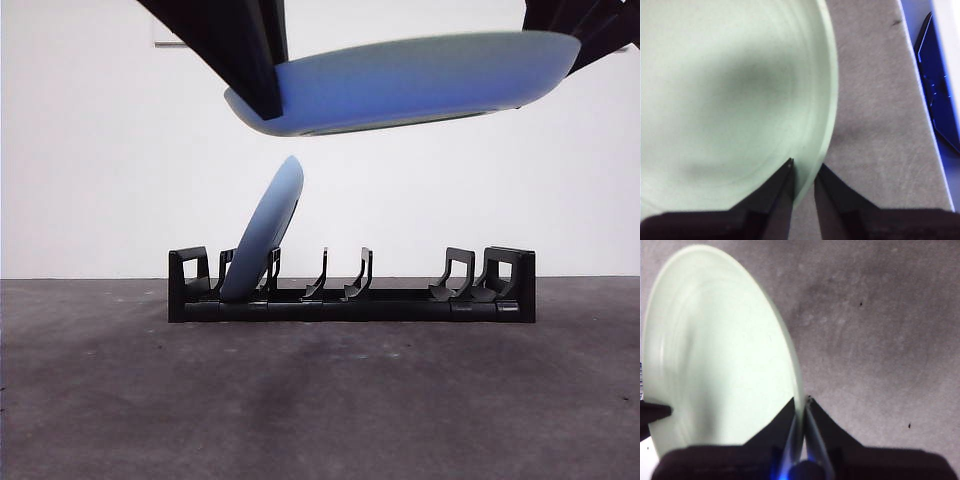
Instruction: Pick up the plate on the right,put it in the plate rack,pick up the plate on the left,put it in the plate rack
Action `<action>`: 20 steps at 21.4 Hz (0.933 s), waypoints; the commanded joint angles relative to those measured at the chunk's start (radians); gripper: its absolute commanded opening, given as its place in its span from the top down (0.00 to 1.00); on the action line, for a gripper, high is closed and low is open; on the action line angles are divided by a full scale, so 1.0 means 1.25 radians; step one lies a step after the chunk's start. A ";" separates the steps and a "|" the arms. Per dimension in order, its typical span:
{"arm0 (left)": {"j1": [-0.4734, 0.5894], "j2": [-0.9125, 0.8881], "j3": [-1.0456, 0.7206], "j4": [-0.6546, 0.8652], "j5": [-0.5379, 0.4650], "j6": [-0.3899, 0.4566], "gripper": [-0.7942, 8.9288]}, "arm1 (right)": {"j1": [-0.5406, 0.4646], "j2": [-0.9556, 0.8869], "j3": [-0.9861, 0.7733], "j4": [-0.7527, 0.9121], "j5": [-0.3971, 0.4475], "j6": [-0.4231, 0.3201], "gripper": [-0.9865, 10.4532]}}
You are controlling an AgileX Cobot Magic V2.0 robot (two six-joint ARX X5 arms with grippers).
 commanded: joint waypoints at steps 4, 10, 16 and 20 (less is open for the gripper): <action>-0.002 0.005 -0.002 -0.007 -0.001 -0.059 0.93 | 0.004 -0.006 0.023 0.001 -0.030 -0.007 0.92; -0.001 0.005 -0.002 -0.003 0.031 -0.062 0.93 | 0.004 -0.007 0.029 0.000 -0.030 -0.010 0.90; -0.001 0.005 -0.002 0.018 0.060 -0.063 0.93 | 0.004 -0.011 0.063 -0.002 -0.031 -0.016 0.68; 0.000 0.005 -0.002 0.026 0.076 -0.068 0.93 | 0.004 -0.015 0.109 -0.004 -0.029 -0.016 0.68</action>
